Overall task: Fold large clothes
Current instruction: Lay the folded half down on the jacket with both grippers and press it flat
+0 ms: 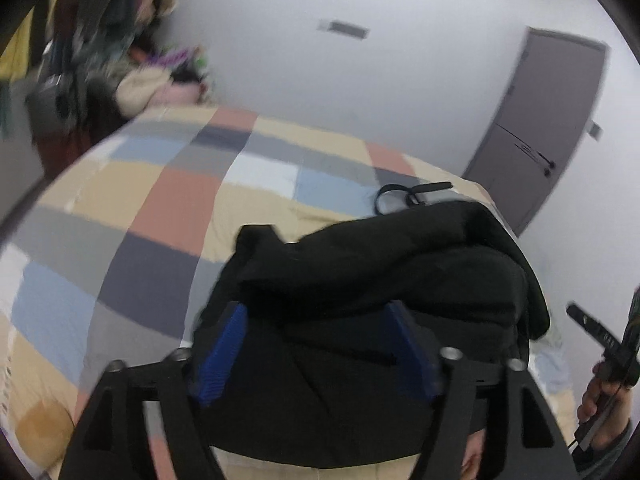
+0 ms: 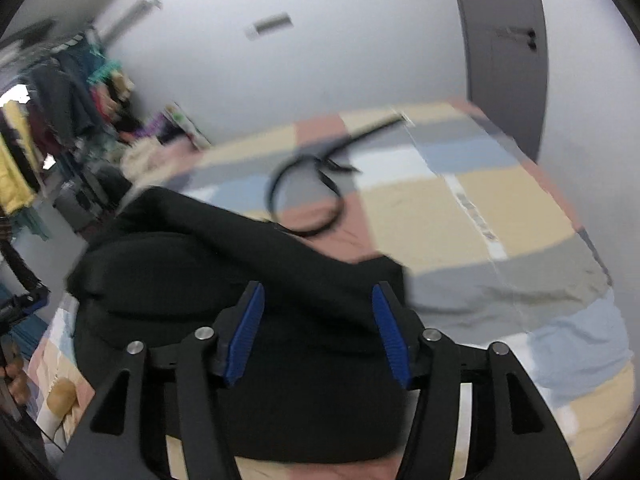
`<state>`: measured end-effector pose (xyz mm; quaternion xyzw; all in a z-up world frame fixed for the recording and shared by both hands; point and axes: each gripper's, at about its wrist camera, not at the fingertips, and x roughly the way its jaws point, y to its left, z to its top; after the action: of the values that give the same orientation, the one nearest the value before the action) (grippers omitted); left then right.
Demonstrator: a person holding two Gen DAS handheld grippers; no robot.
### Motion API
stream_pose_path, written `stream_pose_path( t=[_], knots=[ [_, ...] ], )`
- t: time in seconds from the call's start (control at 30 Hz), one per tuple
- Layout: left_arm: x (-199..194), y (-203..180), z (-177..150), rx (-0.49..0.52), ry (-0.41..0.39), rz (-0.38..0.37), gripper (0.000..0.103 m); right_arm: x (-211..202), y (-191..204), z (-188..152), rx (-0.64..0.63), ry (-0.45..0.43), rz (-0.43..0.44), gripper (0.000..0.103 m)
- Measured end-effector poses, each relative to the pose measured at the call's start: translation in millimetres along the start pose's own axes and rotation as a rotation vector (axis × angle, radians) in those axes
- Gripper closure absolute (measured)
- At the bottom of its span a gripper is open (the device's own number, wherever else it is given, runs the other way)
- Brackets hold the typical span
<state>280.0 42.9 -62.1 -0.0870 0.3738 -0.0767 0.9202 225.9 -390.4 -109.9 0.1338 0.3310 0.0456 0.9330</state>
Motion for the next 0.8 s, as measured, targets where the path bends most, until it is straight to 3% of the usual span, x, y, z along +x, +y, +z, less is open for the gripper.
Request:
stream_pose_path(
  t=[0.03, 0.13, 0.27, 0.33, 0.53, 0.8],
  knots=[
    [1.1, -7.5, -4.3, 0.022, -0.015, -0.006, 0.015, 4.3, 15.4, -7.2, -0.008, -0.014, 0.020, 0.030],
    [21.6, -32.6, -18.3, 0.083, -0.006, 0.017, 0.013, 29.7, 48.7, -21.5, -0.032, 0.008, 0.063, 0.030],
    [65.8, -46.1, -21.5, 0.116, 0.047, 0.062, 0.013, 75.6, 73.5, -27.9, -0.038, 0.036, 0.031, 0.030],
    [88.5, -48.0, -16.2, 0.123, 0.058, 0.086, 0.013, 102.1, 74.6, -27.5, -0.016, 0.059, 0.013, 0.030],
    [123.6, -48.7, 8.4, 0.132, -0.006, 0.146, 0.013, 137.1, 71.3, -18.2, -0.056, 0.007, -0.063, 0.027],
    [172.2, -47.3, 34.8, 0.206, 0.005, 0.252, 0.013, 173.7, 66.5, 0.6, -0.084, 0.035, -0.101, 0.022]
  ],
)
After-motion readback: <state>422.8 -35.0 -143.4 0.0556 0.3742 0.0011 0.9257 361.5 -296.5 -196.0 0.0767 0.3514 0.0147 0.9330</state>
